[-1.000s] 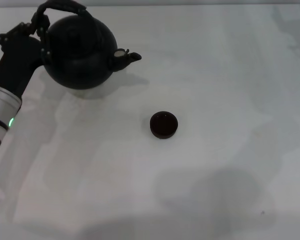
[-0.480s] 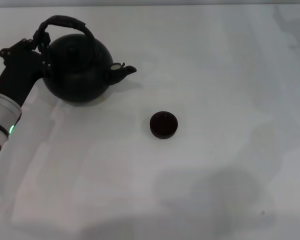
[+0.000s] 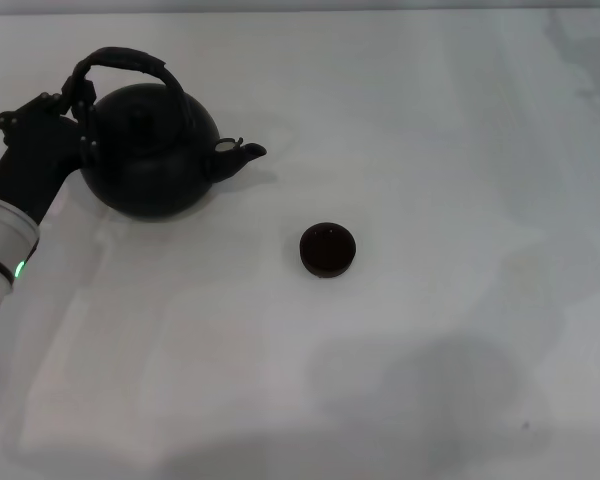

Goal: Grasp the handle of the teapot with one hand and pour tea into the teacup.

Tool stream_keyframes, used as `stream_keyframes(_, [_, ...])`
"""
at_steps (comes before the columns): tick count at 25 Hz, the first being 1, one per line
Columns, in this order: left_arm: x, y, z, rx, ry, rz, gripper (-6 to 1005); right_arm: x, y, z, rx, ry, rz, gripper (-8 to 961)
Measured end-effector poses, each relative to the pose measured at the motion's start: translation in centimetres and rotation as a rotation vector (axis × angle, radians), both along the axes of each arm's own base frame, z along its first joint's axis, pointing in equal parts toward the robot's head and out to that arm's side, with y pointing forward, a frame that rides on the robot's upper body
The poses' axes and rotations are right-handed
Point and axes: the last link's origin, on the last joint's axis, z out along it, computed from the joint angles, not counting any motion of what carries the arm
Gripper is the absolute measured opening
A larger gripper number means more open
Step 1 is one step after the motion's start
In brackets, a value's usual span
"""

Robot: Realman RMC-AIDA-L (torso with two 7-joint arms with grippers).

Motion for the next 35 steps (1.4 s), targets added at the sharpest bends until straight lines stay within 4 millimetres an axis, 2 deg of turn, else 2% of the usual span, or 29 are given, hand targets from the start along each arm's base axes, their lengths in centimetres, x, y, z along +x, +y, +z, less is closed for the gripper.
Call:
stream_keyframes(6, [-0.2,0.0,-0.1,-0.009,0.001,0.016,83,0.0,0.0,0.0,0.000,0.000,0.000,856])
stream_keyframes(12, [-0.3,0.0,-0.2,-0.011,0.000,0.019,193,0.0,0.0,0.0,0.000,-0.001,0.000,856])
stream_keyframes(20, [-0.2,-0.7,-0.3,-0.008,-0.017,0.017,275,0.0,0.0,0.1,0.000,-0.003,0.000,856])
stream_keyframes(29, [-0.9,-2.9,0.7,0.061,-0.058,0.002,518,0.2,-0.1,0.1,0.000,-0.004,-0.005,856])
stream_keyframes(31, [-0.9,-2.9,0.7,0.061,-0.058,0.002,575,0.2,-0.1,0.1,0.000,-0.004,-0.005,856])
stream_keyframes(32, [-1.3,-3.8,1.3,0.100,-0.079,0.011,603,0.2,-0.1,0.1,0.001,-0.005,-0.005,856])
stream_keyframes(35, [-2.2,-4.5,2.4,0.170,-0.107,0.049,778,0.3,-0.3,0.1,-0.001,-0.010,-0.003,856])
